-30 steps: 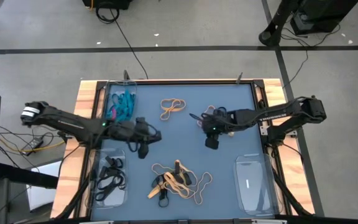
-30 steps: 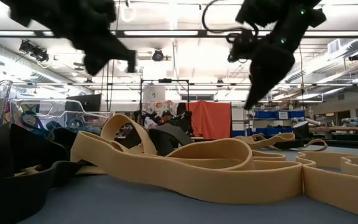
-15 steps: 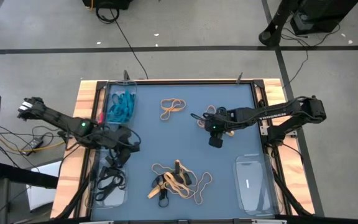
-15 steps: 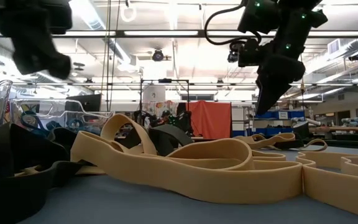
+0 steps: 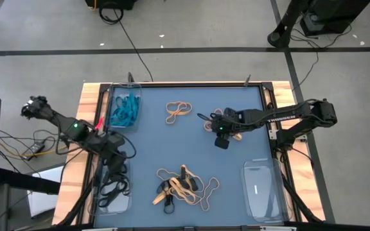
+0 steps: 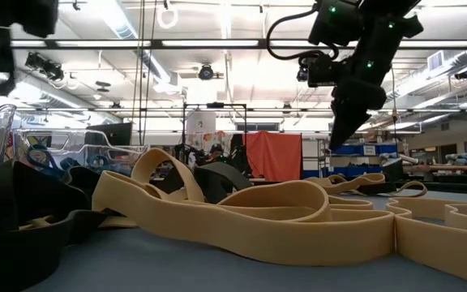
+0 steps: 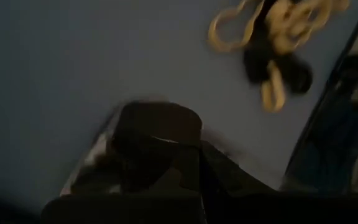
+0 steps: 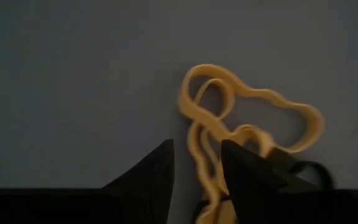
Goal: Sort rubber bands into baskets
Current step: Put the black rubber band into the bottom left transparent bin
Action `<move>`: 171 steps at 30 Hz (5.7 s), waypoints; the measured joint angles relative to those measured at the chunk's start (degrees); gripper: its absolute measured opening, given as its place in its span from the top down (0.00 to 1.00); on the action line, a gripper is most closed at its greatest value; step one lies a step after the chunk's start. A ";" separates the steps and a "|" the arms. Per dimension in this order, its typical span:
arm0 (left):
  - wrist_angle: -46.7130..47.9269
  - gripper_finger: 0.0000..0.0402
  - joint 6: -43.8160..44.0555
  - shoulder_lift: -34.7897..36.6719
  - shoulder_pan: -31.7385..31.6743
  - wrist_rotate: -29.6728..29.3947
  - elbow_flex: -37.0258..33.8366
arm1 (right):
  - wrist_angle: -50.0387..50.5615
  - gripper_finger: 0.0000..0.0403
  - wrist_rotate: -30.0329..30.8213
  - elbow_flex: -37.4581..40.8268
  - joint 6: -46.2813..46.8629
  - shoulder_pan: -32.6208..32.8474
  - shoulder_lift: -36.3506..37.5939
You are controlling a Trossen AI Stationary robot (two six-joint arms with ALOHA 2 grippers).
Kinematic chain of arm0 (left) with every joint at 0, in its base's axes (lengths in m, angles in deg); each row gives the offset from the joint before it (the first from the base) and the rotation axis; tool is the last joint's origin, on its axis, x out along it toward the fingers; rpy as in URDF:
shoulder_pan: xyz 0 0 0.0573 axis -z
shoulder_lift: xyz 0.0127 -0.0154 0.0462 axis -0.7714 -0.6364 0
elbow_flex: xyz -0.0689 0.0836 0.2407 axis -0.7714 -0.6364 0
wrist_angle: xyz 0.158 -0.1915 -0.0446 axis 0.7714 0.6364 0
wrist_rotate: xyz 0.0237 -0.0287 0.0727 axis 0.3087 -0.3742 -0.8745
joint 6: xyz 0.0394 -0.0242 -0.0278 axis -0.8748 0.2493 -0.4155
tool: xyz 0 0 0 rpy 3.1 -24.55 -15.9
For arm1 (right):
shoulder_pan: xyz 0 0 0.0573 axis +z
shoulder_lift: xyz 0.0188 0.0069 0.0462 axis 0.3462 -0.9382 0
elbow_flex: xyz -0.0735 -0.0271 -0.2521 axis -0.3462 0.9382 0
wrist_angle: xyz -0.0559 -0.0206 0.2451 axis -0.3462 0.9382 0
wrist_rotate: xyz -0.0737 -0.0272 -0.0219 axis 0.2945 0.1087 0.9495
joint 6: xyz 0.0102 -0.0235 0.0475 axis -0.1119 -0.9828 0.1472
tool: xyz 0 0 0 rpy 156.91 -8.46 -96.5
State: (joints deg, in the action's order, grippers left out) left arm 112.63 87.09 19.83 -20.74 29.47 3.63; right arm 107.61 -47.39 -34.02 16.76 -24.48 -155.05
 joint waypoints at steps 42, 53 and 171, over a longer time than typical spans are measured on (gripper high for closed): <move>2.66 0.58 -15.19 -19.31 1.19 -18.76 12.87 | 5.25 0.57 -4.48 -0.02 9.55 -17.16 -8.72; -8.38 0.58 -23.04 -19.34 -4.84 -22.74 9.25 | 9.83 0.61 -6.77 -1.19 8.48 -19.70 -7.50; -94.36 1.00 -67.14 -44.11 -10.58 -38.02 -7.32 | -21.06 0.66 -12.53 -3.34 -2.35 8.86 -7.48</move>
State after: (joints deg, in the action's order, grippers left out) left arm 18.27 19.95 -24.28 -31.32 -8.55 -3.69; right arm 86.55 -59.92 -37.37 14.41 -15.62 -162.53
